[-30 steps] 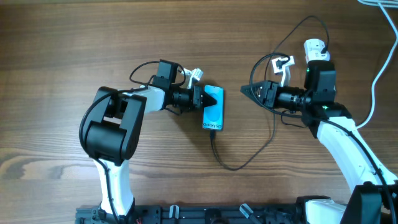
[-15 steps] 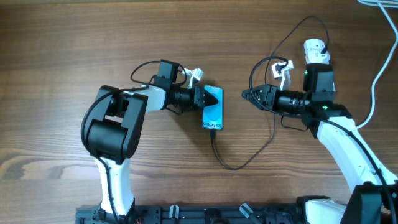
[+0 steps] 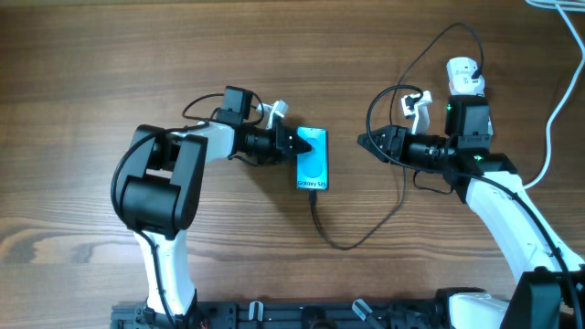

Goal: Plug charger to phone and switch on socket

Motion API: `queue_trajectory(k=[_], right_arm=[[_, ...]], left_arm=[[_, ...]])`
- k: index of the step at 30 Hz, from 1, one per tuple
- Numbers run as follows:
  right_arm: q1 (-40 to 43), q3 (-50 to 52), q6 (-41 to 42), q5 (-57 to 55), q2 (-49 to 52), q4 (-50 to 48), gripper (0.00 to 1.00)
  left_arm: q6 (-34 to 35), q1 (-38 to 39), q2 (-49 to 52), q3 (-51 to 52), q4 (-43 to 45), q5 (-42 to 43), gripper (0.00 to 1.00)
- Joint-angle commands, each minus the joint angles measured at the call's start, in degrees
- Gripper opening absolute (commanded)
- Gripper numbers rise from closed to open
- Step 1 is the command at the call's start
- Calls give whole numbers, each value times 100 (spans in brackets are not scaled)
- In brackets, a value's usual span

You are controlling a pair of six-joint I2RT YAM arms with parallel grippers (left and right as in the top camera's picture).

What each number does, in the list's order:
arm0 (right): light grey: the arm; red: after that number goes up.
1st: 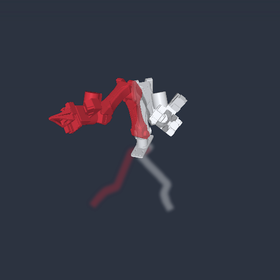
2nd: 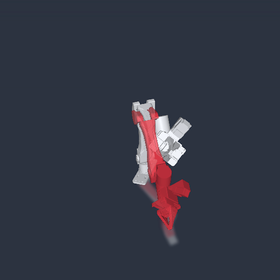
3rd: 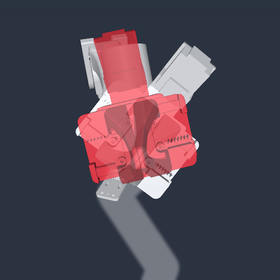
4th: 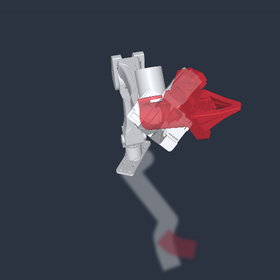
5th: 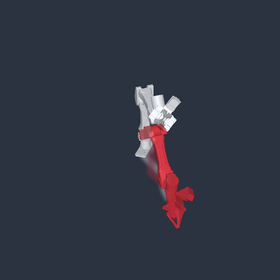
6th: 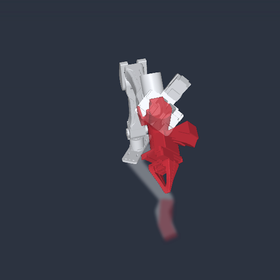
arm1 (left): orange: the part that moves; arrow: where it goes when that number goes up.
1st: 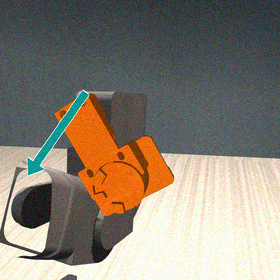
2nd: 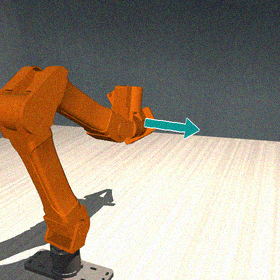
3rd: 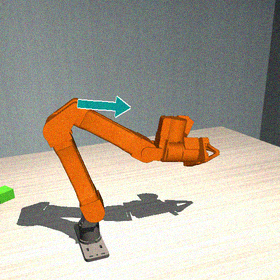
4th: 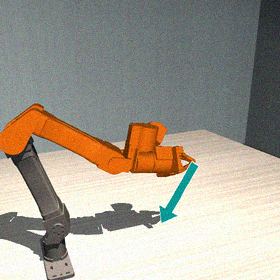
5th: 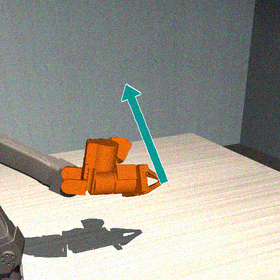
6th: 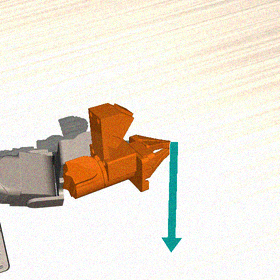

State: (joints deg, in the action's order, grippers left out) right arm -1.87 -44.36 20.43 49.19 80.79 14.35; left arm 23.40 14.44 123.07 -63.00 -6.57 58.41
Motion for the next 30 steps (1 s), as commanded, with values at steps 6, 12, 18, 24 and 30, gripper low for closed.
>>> queue_trajectory(k=[6,12,18,24,30], right_arm=[[2,-22,-118,-79,-22,33,48],[9,-22,-92,-487,-22,79,48],[321,-22,693,-1906,-22,448,43],[1425,-22,984,-3497,-22,190,5],[1851,-20,1029,-5460,33,-549,4]], left_arm=[[-24,-236,177,118,-260,-684,28],[-70,-616,76,118,-509,-638,26],[-579,-1318,-1123,118,-1412,-640,28],[-2092,-1801,-3654,118,-4015,-1172,30],[-1969,-1803,-6861,118,-5257,-2535,40]])
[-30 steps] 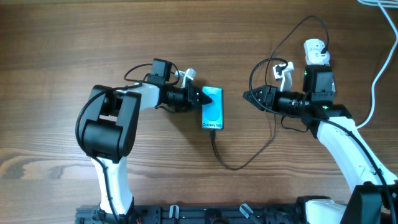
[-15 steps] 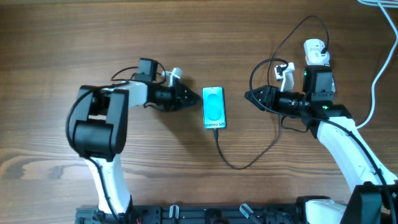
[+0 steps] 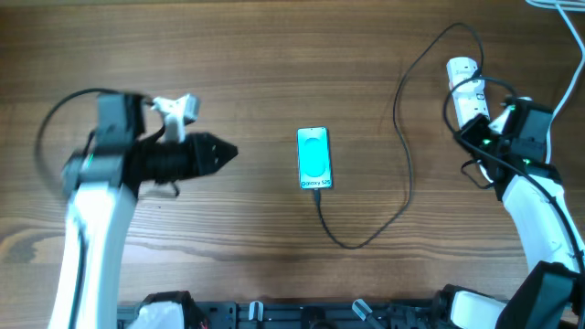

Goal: Plug charger to phone and switch on socket

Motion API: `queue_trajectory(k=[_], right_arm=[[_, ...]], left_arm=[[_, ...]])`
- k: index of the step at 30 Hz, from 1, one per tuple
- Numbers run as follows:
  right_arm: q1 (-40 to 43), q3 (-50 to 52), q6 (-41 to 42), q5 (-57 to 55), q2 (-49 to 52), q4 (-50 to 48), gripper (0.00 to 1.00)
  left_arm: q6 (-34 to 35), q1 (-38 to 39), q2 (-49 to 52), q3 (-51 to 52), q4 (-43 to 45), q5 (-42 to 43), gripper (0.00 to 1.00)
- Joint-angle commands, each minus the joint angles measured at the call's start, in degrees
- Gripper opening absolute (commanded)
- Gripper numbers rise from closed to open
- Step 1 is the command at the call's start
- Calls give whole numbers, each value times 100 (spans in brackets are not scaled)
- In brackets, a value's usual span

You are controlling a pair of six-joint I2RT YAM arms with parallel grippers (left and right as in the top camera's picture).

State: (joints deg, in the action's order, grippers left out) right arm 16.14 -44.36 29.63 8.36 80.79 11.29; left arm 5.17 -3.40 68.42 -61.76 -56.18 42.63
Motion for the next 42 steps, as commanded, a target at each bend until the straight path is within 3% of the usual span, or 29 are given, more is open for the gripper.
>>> queue_trajectory(k=[1,2,3,4,5,10,14,17,24,42], right_arm=[[50,-20,173,-1499,74,-369,4],[50,-20,210,-1593,164,-555,4],[50,-22,208,-1613,249,-713,4],[50,-22,199,-1613,422,-979,5],[50,-22,199,-1613,538,-1121,5],[50,-46,76,-1650,1217,-1956,5],[50,-496,-310,-1626,1746,-2092,5],[50,-1019,-636,-1589,2168,-1910,4],[48,-1930,-903,-1432,2780,-1423,4],[-24,-1982,-949,-675,3265,-1290,4]], left_arm=[[-20,-20,-1878,-7,-385,-1239,43],[122,-20,-2538,-7,-505,-1644,50],[197,-22,-2957,-7,-573,-1899,66],[304,-22,-3571,-7,-643,-2243,90],[299,-22,-4048,-7,-638,-2406,100],[297,-22,-5410,-7,-629,-3086,100],[295,-22,-5901,-7,-975,-3532,100],[302,-20,-5914,-7,-1923,-3939,100],[278,-22,-5914,-17,-1912,-3952,100],[278,-22,-5917,-17,-1912,-3952,100]])
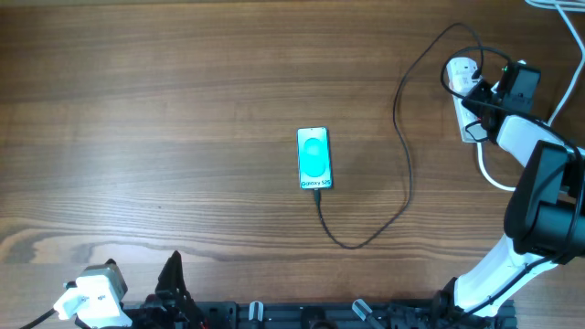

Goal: Plug charger to phone and switch on socket
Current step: 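Press the power strip rocker switch beside the charger with the right gripper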

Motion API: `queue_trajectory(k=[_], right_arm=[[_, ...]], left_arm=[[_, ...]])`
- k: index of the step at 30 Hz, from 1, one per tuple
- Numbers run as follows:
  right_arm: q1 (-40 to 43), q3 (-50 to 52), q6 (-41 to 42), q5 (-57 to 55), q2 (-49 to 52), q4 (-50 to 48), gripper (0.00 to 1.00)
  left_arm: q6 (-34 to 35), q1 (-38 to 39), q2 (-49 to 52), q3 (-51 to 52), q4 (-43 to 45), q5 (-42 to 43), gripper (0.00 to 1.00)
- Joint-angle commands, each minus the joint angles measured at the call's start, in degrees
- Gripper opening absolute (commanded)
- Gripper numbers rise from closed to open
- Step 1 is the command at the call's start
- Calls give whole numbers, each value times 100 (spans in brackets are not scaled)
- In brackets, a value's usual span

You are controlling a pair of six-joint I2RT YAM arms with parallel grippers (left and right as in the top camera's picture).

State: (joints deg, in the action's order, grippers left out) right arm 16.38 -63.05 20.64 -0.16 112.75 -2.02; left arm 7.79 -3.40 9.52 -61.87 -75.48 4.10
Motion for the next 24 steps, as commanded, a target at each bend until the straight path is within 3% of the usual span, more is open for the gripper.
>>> queue_trajectory(k=[1,6,11,24], right_arm=[[-50,-114,-50,179,87,68,5],[-111,-114,-68,273,179,68,4],[-94,-153,59,-562,98,153,4],[-105,-289,144,-280,245,24,4]], left_arm=[[15,-22,-24,-7,17,-98,100],[15,-22,-26,-7,17,-98,100],[15,-22,-24,-7,17,-98,100],[15,-22,-26,-7,17,-98,100]])
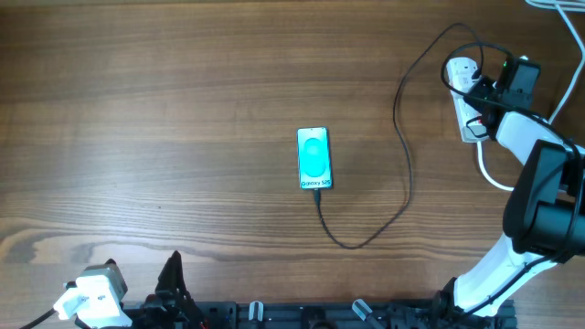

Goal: Plug charger to phone and switch on socket
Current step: 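Press the power strip rocker switch beside the charger with the right gripper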

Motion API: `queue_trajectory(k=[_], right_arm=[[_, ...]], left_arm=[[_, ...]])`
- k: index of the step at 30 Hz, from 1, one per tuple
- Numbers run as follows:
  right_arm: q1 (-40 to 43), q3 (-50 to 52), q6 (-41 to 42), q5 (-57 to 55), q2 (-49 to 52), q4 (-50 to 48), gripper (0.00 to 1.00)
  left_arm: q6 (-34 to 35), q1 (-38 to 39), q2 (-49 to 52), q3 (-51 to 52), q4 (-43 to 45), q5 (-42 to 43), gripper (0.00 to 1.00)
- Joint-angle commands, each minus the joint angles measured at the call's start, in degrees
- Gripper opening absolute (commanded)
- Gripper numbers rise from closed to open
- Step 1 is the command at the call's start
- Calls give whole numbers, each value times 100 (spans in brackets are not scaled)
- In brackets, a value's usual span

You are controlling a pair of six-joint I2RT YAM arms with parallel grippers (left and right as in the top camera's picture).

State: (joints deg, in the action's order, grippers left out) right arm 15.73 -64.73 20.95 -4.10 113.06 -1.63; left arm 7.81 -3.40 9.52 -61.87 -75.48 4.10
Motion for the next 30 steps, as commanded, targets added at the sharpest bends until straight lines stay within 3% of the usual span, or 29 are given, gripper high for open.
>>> queue_trajectory(k=[1,12,30], right_arm=[[-39,-120,118,114,264,-20,4],[-46,-120,181,1019,374,136,5],[-575,-120,175,887,374,1235,4]], left_arm=[[13,-22,-26,-7,17,-98,100],[13,-22,-26,-7,17,-98,100],[13,-22,-26,-7,17,-98,100]])
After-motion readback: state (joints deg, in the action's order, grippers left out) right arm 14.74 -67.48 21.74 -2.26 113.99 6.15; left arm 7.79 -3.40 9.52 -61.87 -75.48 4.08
